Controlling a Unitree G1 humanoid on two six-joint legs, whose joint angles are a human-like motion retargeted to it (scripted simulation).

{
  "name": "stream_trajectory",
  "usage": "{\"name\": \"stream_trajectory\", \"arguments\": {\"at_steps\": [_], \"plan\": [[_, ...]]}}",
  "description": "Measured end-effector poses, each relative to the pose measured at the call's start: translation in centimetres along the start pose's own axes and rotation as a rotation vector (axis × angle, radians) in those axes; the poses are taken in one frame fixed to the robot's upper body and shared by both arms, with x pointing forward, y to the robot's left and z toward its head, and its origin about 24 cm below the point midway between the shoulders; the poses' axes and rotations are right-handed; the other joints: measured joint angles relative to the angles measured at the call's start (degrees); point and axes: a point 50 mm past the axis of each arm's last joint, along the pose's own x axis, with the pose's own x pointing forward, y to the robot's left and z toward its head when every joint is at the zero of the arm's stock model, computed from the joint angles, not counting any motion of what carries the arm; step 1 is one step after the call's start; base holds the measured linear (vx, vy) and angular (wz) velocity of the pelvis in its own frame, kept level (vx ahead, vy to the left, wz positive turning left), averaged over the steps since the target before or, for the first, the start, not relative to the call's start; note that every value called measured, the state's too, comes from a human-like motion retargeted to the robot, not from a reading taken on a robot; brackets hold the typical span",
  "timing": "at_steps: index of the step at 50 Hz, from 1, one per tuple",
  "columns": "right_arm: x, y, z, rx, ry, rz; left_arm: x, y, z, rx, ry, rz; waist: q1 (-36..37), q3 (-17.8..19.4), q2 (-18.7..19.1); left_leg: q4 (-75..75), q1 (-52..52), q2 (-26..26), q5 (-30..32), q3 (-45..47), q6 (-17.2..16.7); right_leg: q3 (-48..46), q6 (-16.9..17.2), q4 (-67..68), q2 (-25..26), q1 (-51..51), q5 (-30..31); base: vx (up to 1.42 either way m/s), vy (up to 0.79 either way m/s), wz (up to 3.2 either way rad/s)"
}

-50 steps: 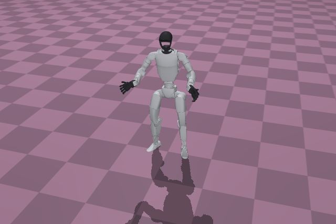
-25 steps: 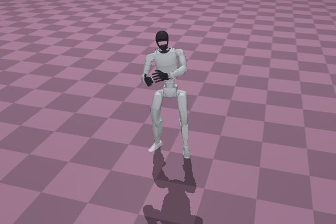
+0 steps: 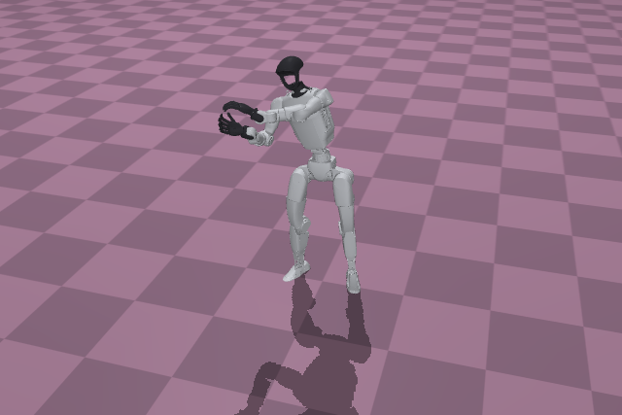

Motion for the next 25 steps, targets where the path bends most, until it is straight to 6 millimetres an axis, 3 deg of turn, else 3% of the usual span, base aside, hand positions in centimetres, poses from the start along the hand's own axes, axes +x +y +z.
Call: {"name": "stream_trajectory", "arguments": {"at_steps": [8,9,10,11,12,13,14,15,17,21,25], "plan": [[-0.1,0.9,-4.1,-0.001,0.186,-0.122,-1.3,-3.5,-1.7,0.129,0.087,-0.144,-7.09,2.76,0.31,-0.14,1.69,0.6,-0.47,6.67,0.06,6.58,0.3,-0.69,1.62,-2.55,1.29,0.0,-0.02,-0.78],[-0.5,2.1,-4.8,-0.065,0.219,0.11,-1.8,-4.4,-2.0,0.163,0.088,-0.241,-7.76,3.01,0.24,-0.13,1.88,0.76,-0.53,7.36,0.06,7.28,0.3,-0.76,1.95,-2.79,1.47,-0.02,-0.04,-0.68],[-1.5,3.8,-5.8,-0.158,0.278,0.453,-2.6,-5.5,-2.4,0.209,0.092,-0.373,-8.41,3.21,0.13,-0.09,2.09,0.96,-0.61,8.04,0.08,7.98,0.3,-0.79,2.31,-3.02,1.64,-0.02,-0.03,-0.59],[-1.7,3.7,-6.1,-0.149,0.293,0.452,-2.9,-5.9,-2.3,0.211,0.093,-0.393,-8.87,3.31,0.13,-0.05,2.12,1.04,-0.63,8.49,0.03,8.4,0.3,-0.96,2.5,-3.2,1.83,-0.01,-0.02,-0.48],[-1.5,3.2,-6.2,-0.113,0.299,0.346,-3.1,-6.2,-2.2,0.202,0.097,-0.378,-9.33,3.51,0.12,-0.05,2.15,1.05,-0.63,8.85,-0.02,8.73,0.3,-1.1,2.58,-3.34,1.98,-0.01,0.0,-0.3],[-0.8,1.6,-6.1,-0.027,0.305,0.025,-2.8,-6.0,-2.0,0.174,0.11,-0.29,-9.76,3.94,0.11,-0.14,2.19,0.91,-0.56,9.03,-0.04,8.85,0.3,-1.16,2.47,-3.4,2.05,-0.01,0.01,-0.24],[-0.9,2.0,-6.1,-0.039,0.305,0.095,-3.1,-6.4,-2.1,0.181,0.109,-0.323,-10.02,4.06,-0.05,-0.12,2.29,0.96,-0.59,9.25,-0.09,9.09,0.3,-1.15,2.56,-3.45,2.1,-0.01,0.0,-0.21],[-1.6,3.5,-6.2,-0.101,0.307,0.359,-3.6,-7.1,-2.3,0.204,0.103,-0.417,-10.21,4.02,-0.27,-0.03,2.42,1.09,-0.69,9.49,-0.14,9.37,0.3,-1.12,2.77,-3.49,2.13,0.0,0.0,0.0],[-0.5,0.9,-5.3,-0.016,0.241,-0.107,-3.0,-6.2,-1.8,0.142,0.109,-0.247,-10.14,4.06,-0.46,-0.06,2.38,0.88,-0.67,9.39,-0.2,9.22,0.3,-1.23,2.49,-3.4,2.16,0.0,0.0,0.0],[0.3,0.8,-3.6,-0.048,0.144,-0.061,-2.8,-4.8,-2.1,0.036,0.127,-0.168,-8.79,3.0,-1.46,0.17,2.56,0.76,-1.04,8.78,-0.06,8.77,0.3,-1.07,2.17,-2.85,1.93,0.0,0.01,0.05],[1.1,0.3,-1.8,-0.147,0.055,0.067,-3.2,-2.5,-2.3,-0.202,0.171,-0.036,-6.04,1.5,-2.72,0.38,2.8,0.75,-1.56,7.62,0.23,7.74,0.3,-0.84,1.86,-1.91,1.51,0.01,0.02,0.25]]}}
